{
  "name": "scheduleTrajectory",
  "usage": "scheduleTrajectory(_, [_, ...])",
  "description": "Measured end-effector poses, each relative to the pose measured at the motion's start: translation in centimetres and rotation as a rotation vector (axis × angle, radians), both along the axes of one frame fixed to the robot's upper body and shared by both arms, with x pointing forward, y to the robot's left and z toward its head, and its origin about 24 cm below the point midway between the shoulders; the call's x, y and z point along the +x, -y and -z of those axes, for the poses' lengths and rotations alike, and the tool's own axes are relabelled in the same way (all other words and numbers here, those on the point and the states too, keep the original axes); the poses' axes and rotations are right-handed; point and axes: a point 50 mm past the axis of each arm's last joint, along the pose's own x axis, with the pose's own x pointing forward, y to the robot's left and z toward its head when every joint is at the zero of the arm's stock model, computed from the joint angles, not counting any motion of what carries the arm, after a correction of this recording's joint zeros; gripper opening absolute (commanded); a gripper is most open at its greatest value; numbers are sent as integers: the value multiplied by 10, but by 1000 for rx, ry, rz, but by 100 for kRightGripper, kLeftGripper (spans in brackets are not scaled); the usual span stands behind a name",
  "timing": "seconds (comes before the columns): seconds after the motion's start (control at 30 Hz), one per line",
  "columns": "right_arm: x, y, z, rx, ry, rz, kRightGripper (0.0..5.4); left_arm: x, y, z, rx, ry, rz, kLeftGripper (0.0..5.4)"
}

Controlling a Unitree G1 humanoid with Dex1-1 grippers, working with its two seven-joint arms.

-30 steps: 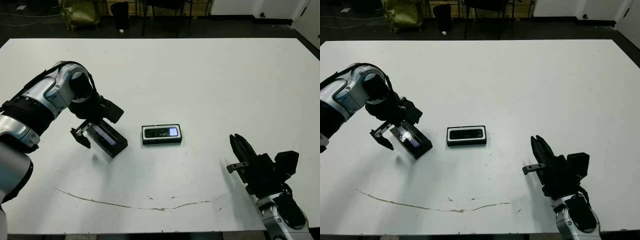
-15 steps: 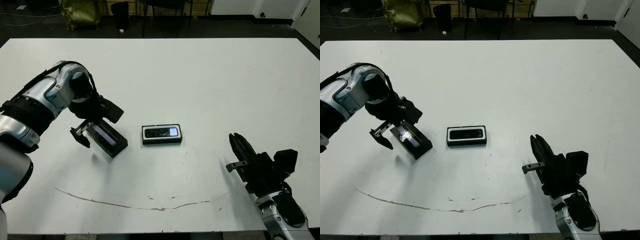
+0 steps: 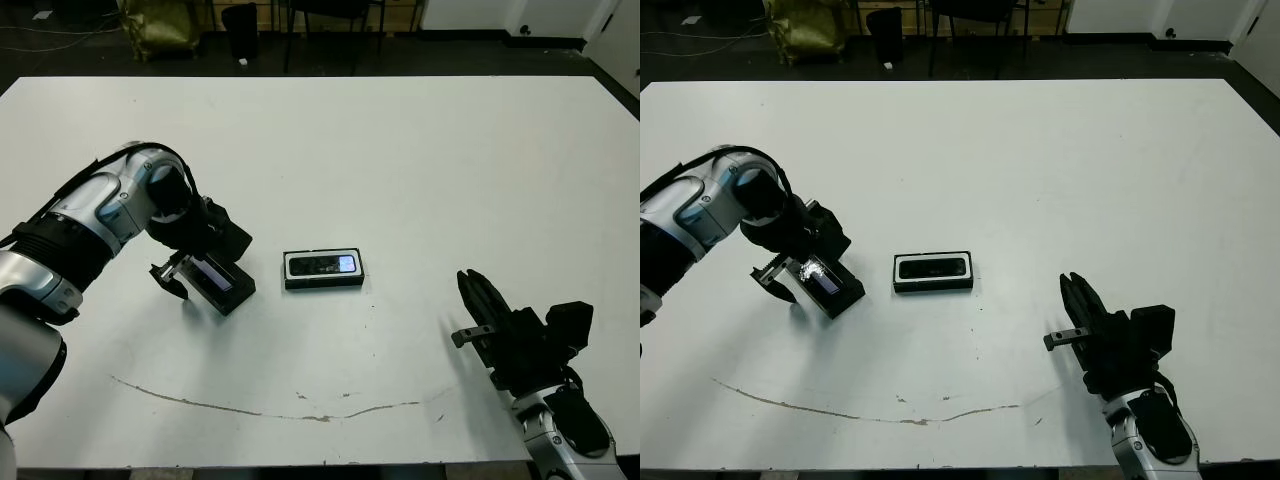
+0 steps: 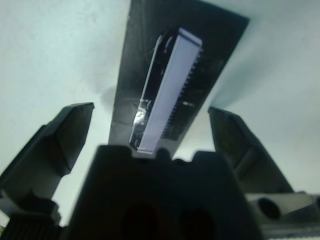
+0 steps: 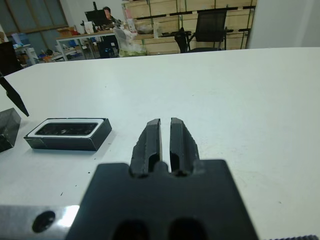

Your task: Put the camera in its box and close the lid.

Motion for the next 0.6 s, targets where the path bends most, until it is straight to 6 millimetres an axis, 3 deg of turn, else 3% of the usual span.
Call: scheduleTrajectory(0.6, [-3,1,7,40,0,-25,0,3,-6,5,104,42,33,537])
